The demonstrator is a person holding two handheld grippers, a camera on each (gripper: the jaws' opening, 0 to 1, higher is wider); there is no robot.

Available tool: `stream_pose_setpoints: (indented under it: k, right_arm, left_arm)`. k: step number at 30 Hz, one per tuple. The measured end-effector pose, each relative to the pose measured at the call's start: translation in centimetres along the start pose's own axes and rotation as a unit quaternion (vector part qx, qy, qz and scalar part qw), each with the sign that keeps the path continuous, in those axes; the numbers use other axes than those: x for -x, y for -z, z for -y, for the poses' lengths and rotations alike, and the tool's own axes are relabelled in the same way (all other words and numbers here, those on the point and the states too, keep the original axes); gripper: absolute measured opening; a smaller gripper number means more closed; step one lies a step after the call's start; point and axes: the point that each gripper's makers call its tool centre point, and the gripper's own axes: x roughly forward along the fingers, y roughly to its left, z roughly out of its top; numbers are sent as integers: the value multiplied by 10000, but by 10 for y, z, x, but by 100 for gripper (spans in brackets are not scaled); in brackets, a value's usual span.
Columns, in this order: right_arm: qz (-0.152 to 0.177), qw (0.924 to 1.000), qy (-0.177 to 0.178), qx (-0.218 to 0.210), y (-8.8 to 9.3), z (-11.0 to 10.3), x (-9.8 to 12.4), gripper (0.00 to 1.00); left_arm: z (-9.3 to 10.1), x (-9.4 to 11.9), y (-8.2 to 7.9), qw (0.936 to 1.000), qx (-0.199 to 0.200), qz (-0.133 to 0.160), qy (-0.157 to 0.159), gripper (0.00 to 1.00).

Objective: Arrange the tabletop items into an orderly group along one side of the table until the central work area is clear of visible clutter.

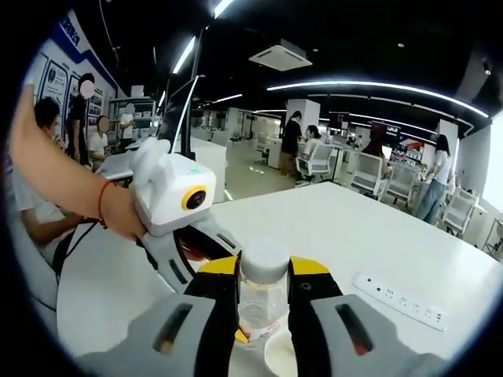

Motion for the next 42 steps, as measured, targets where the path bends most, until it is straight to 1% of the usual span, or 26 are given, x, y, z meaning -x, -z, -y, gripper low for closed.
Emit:
stream_pose_setpoints:
  k: [9, 18, 33, 38, 42]
  right_arm:
    - [-25, 10000, -8, 60, 1, 0, 0, 23]
    - [-25, 10000, -2, -9, 3, 3, 3, 26]
    - [9, 9999, 49, -143, 1, 9, 9, 36]
    - [20, 9998, 68, -211, 0, 10, 12, 40]
    - [39, 9997, 80, -244, -2, 12, 16, 42]
  left_arm:
    - [1, 0, 2, 10000, -10, -33, -10, 45]
    - [1, 0, 1, 10000, 38, -22, -38, 49]
    - [5, 4, 0, 9998, 137, 7, -124, 56]
    - [4, 5, 0, 9996, 223, -4, -158, 61]
    - [7, 8, -2, 9995, 256, 15, -182, 62]
